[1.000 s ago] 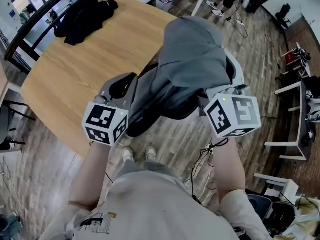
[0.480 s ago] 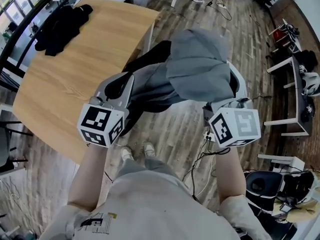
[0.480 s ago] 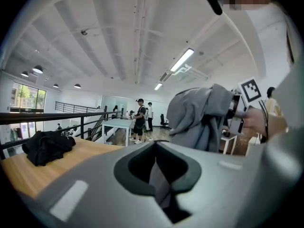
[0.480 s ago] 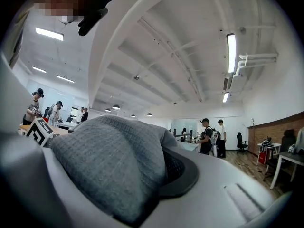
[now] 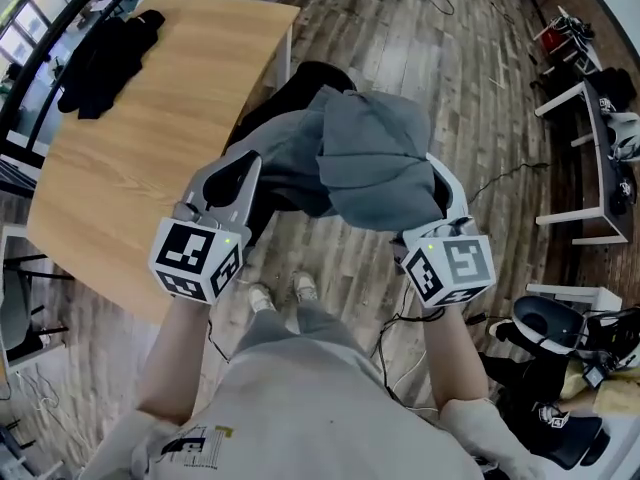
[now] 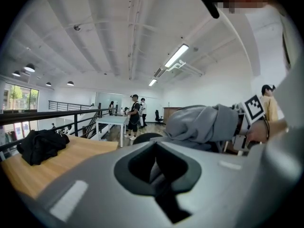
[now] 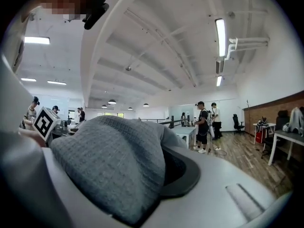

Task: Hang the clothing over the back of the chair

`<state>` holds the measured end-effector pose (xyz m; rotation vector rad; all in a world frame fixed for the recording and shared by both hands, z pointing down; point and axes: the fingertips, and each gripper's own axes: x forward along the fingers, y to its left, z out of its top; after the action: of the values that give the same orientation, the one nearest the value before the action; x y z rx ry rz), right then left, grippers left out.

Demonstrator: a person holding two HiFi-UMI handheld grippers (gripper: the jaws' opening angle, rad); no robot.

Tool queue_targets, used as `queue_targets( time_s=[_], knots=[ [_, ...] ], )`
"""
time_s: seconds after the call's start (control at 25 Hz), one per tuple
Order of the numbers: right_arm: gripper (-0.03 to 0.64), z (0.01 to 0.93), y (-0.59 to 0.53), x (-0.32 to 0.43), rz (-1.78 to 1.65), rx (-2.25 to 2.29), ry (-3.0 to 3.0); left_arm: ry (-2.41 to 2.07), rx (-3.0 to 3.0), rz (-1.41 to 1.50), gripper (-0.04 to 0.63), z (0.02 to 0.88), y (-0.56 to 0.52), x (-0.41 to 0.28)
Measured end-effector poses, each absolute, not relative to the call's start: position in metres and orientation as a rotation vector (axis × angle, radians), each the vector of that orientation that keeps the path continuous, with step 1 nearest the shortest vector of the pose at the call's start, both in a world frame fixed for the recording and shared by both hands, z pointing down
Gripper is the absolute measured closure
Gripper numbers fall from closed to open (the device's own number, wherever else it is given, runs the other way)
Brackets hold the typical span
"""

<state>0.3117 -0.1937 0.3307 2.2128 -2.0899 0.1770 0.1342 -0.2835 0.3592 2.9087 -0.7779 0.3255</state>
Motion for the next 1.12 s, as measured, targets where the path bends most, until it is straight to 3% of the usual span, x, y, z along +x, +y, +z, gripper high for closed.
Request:
queue_targets(
  time_s=[0.2, 0.64, 1.12],
  knots=[
    [0.510, 0.372, -0.182, 0.313, 0.302, 2.197, -2.046, -0.782, 2.915, 0.344, 0.594, 0.366, -0.276, 0.130],
    [0.383, 0.441, -0.175, 0.309, 0.493, 2.123, -1.971, -0.814, 2.894, 0.380, 0.594, 0.386, -0.270, 0.126],
    [0.265, 0.434, -0.158, 0.311, 0.508, 2.064, -1.984, -0.811, 2.900, 0.406, 0.594, 0.387, -0.266, 0.127]
  ],
)
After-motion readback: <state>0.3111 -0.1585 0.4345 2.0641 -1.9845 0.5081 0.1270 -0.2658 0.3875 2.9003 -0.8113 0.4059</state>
